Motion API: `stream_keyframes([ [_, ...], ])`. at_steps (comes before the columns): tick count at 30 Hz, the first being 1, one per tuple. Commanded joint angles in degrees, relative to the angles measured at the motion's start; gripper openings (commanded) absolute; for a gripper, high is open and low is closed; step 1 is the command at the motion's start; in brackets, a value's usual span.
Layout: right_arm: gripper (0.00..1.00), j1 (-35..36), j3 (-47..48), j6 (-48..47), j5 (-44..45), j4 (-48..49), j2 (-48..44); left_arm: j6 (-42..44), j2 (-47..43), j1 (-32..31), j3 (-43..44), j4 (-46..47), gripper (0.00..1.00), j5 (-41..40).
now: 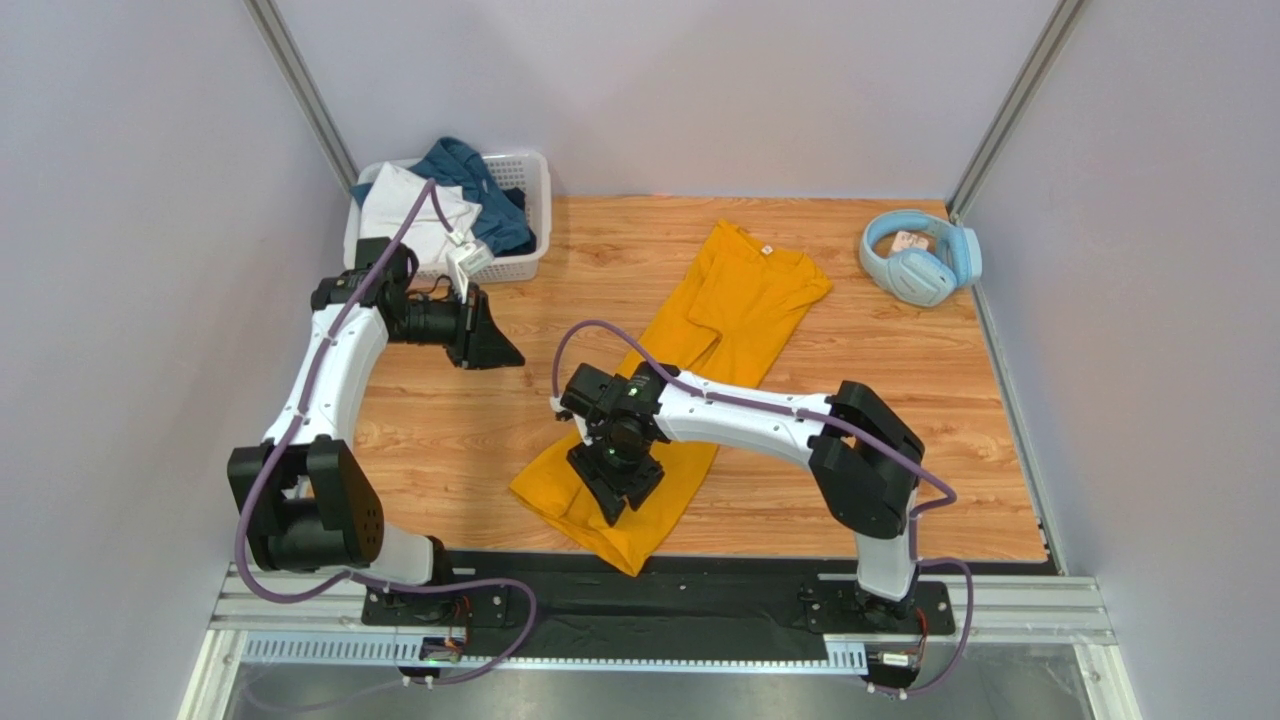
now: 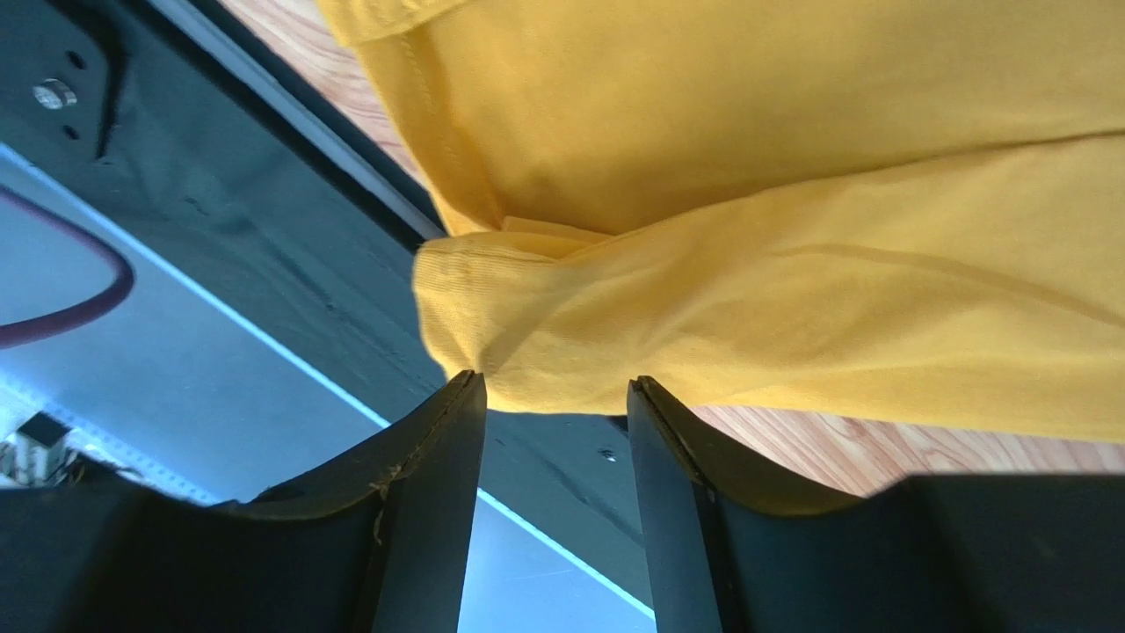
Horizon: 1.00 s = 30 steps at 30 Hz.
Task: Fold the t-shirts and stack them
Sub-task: Fold the tshirt
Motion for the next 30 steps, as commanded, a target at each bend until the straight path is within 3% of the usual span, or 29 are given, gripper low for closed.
stream_keyframes([
  [1, 0.49, 0.36, 1.93, -0.56, -5.14, 3.64, 0.56, 2.23, 0.58, -0.05, 2.23, -0.38, 0.31, 2.31],
  [15, 0.48, 0.28, 5.18, -3.02, -21.93, 9.98, 13.48, 0.74, 1.02, -0.23, 6.54, -1.18, 0.31, 2.58],
  [23, 0.51, -1.91, 4.22, -6.8, -21.68, 6.46, 6.3, -0.06, 1.46, -1.28, 7.77, -1.61, 0.32, 2.14],
  [26, 0.54, -9.63, -0.26, -5.14, -20.1, 7.87, -2.93, 1.69, 0.93, -4.17, 7.68, -3.19, 0.32, 0.83],
  [29, 0.57, -20.87, -4.21, -0.76, -12.92, 10.5, -11.09, 3.63, -0.47, -6.36, 7.07, -4.08, 0.32, 0.2],
  [30, 0.57, -27.6, -5.27, 0.74, -12.97, 11.9, -12.08, 3.9, -0.91, -6.73, 6.81, -4.08, 0.32, 0.38],
])
